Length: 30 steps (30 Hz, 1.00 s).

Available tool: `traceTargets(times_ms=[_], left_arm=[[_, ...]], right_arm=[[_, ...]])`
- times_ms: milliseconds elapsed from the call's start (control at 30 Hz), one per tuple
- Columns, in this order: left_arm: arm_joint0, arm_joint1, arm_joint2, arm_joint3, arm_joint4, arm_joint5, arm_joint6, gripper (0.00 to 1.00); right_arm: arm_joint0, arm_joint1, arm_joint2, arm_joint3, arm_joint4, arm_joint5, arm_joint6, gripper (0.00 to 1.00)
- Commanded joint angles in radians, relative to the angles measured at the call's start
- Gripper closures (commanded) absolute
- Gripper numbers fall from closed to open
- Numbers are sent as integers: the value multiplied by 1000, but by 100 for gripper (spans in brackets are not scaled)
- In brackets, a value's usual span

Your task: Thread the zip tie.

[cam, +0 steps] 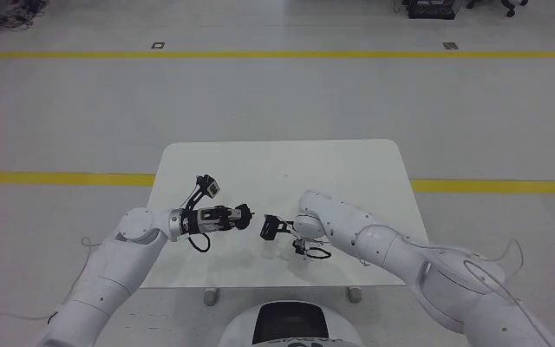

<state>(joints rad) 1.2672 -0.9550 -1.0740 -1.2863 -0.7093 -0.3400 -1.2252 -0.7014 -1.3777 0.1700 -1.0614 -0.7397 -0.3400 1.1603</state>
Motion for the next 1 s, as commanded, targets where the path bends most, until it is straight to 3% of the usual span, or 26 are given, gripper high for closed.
traceTargets(times_ms=[0,133,333,500,600,900,967], left_arm=[[0,0,0,0,0,0,0,100],[0,0,0,0,0,0,0,100],[0,0,0,0,0,0,0,100],[0,0,0,0,0,0,0,100],[0,0,0,0,0,0,0,100],[0,0,0,0,0,0,0,100],[0,0,0,0,0,0,0,100]], right_arm=[[7,17,0,-30,4,0,4,66],[6,56,32,-87,11,13,4,64],[-42,109,105,-196,30,133,40,55],[-95,140,164,-268,44,273,53,0],[-114,149,188,-302,46,317,41,0],[-114,149,188,-302,46,317,41,0],[-132,149,195,-308,50,315,0,0]])
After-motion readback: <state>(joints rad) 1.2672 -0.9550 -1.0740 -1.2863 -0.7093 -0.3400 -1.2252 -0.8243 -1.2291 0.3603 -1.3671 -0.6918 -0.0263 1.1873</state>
